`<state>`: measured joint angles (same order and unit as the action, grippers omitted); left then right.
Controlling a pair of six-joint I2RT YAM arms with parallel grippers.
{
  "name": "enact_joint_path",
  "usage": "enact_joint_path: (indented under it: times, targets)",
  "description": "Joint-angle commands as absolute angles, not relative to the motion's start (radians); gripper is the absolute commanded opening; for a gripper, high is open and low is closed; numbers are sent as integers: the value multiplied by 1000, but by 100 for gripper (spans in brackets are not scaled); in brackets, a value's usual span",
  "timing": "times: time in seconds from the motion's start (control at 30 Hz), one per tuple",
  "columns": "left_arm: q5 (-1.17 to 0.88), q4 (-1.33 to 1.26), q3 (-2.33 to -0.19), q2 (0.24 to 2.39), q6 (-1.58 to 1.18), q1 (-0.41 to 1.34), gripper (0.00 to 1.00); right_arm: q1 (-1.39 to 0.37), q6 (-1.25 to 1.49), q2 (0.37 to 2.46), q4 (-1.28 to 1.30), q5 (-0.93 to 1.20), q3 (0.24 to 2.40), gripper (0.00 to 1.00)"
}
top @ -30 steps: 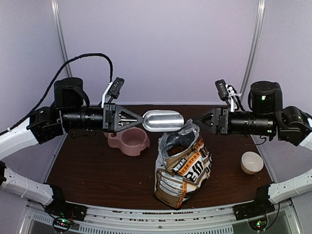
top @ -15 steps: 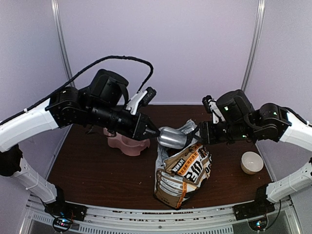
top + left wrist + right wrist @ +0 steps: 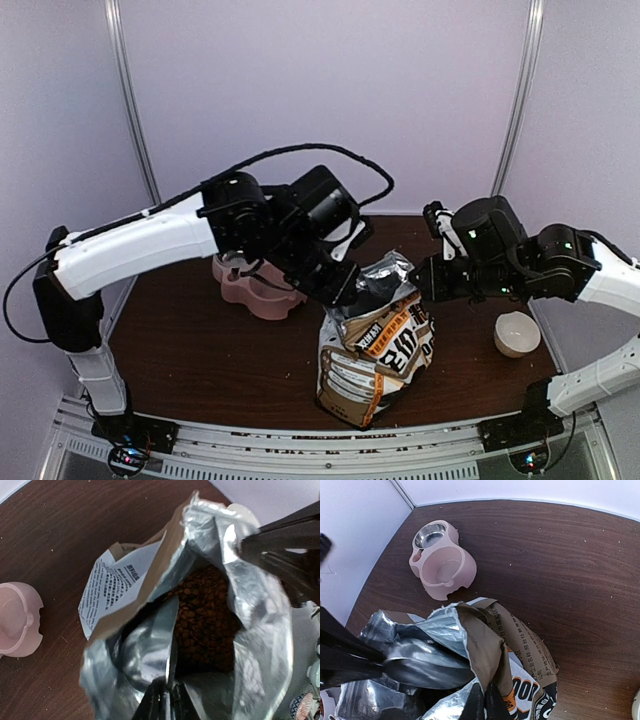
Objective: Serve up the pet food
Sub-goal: Insert the spatula into the pet food bag.
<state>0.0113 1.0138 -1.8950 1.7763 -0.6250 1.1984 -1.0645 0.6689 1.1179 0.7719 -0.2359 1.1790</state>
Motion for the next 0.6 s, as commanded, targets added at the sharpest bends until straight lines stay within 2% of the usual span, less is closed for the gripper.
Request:
enact_joint_path:
  times: [0.0, 0.13, 0.2, 0.43, 0.57]
  targets:
    - [114, 1209, -2013, 1978, -595, 1209, 0, -1062, 664, 1103, 732, -232, 1140, 0]
    - [153, 1204, -1975, 2051, -611, 1211, 0, -1063, 651, 1092, 684, -212, 1116, 0]
    - [102, 1136, -1941, 2064, -613, 1210, 0, -1064, 647, 1087, 671, -212, 1108, 0]
    - [-405, 638, -1711, 2056, -710, 1206, 0, -1064, 662, 1074, 640, -217, 1069, 0]
    - [-567, 333, -1523, 1979, -855, 1174, 0, -1064, 683, 1049, 643, -234, 1041, 0]
